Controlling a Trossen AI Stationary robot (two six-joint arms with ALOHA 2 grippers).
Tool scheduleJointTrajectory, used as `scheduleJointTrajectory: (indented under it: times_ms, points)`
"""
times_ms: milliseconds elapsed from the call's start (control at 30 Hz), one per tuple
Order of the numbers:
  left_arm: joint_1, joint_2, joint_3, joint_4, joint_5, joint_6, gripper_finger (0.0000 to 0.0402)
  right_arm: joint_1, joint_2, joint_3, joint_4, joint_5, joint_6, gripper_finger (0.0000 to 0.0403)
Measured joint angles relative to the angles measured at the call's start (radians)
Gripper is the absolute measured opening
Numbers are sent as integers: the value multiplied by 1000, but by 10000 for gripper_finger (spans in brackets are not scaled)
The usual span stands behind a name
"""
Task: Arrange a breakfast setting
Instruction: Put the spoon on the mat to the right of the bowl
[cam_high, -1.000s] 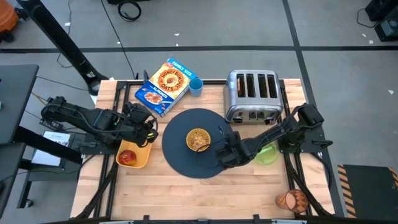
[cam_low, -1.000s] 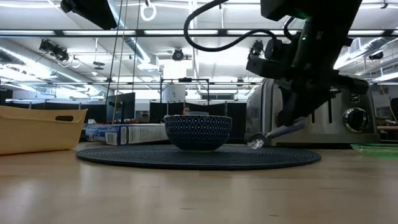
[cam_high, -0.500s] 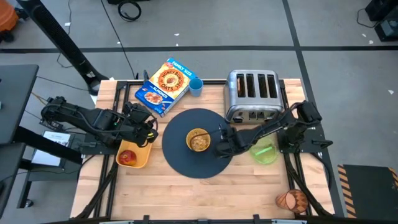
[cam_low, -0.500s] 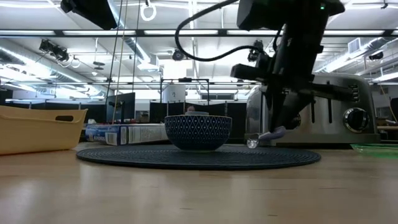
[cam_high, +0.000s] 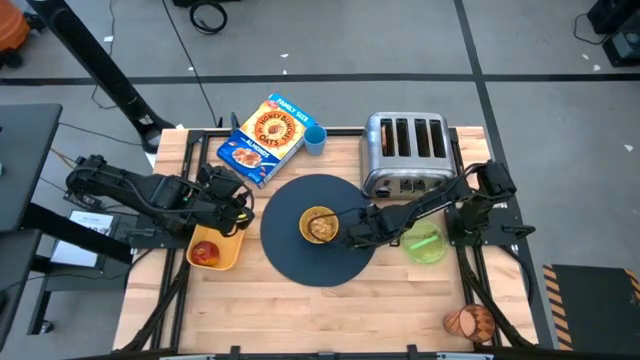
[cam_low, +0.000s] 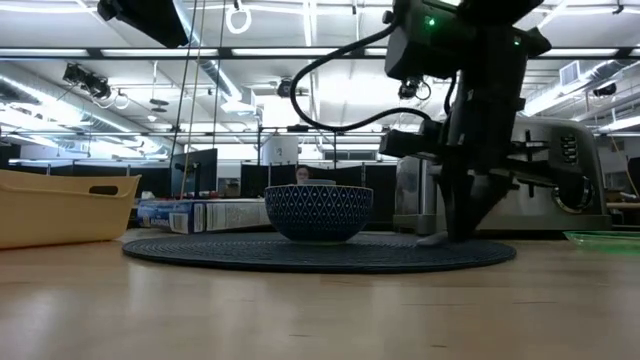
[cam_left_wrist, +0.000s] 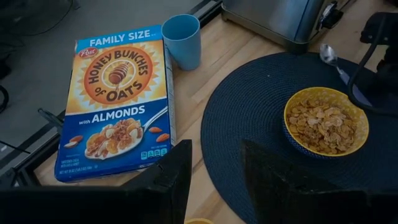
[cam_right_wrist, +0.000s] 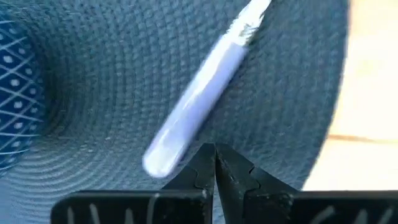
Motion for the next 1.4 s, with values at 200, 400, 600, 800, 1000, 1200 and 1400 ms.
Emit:
scheduleJointTrajectory:
  times_ms: [200, 400, 600, 800, 1000, 1200, 1400]
  points:
    - [0, 0, 0, 0, 0, 0, 144, 2, -2, 48, -130, -28, -35, 34]
    - [0, 0, 0, 0, 0, 10, 144, -16, -4, 134, -224, 6, -68, 88]
    - [0, 0, 0, 0, 0, 4, 144, -96, -2, 108, -234, 54, 39, 135]
    - [0, 0, 0, 0, 0, -2, 144, -148, -2, 93, -210, 79, 31, 129]
    - [0, 0, 0, 0, 0, -1, 144, -162, -2, 30, -107, 56, 72, 123]
    - [0, 0, 0, 0, 0, 0, 144, -164, -2, 8, -94, 71, 47, 120]
    - [0, 0, 0, 0, 0, 1, 144, -173, -2, 8, -93, 72, -20, 85]
